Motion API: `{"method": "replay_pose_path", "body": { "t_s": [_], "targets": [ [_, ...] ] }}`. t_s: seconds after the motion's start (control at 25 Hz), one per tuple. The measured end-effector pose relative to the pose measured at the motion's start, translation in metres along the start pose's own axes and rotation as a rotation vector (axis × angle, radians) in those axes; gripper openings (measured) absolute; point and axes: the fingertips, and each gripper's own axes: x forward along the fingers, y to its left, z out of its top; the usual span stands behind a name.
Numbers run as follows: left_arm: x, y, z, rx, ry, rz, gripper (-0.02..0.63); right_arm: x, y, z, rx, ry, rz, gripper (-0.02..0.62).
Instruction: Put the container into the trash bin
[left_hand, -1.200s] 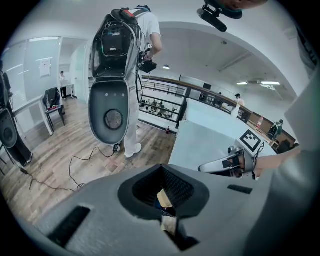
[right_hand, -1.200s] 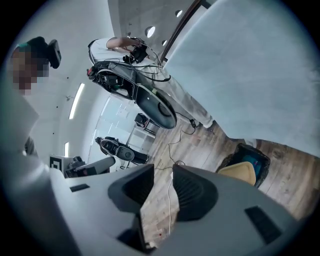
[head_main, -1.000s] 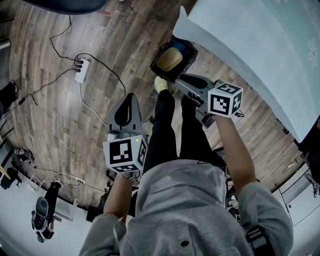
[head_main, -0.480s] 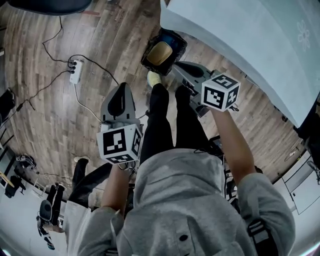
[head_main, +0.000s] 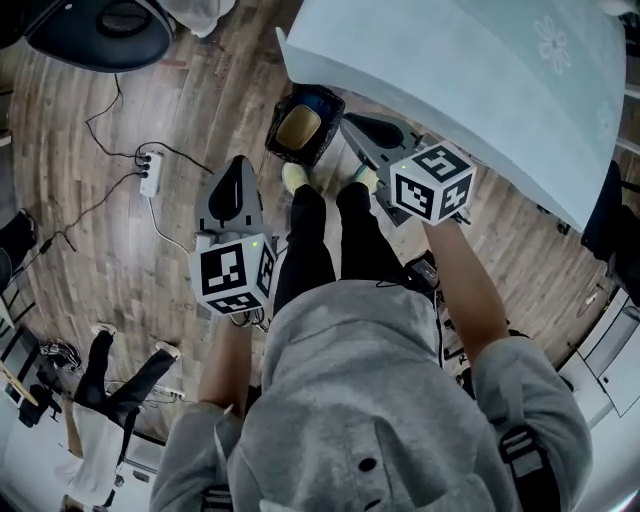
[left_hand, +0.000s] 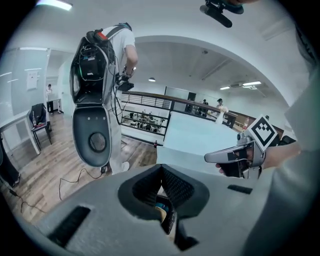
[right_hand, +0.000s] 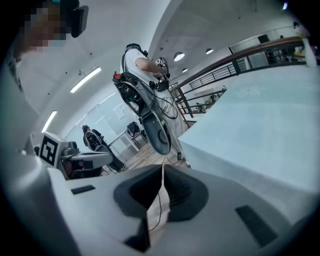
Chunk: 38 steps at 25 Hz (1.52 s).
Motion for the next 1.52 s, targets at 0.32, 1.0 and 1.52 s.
{"method": "replay_pose_path", "body": {
  "t_s": [0.32,1.0,1.52],
  "targets": [
    [-0.012,-0.049,0.053,0.077,-0.093,-0.077,0.020,-0.069,0.006,0.056,-0.047,-0.133,-0.069,0.035],
    [-0.015,-0.207,0.134,0.278,-0.228,-0.332,0.020,-0.293,-0.049,0.077,-0.030,-0.430,-0.437,0.035],
    [-0.006,-0.278,0.140,0.380,-0.242,-0.441,0.020,-0.381,-0.084,0.028,0.042,-0.518,-0.628,0.035]
  ]
}}
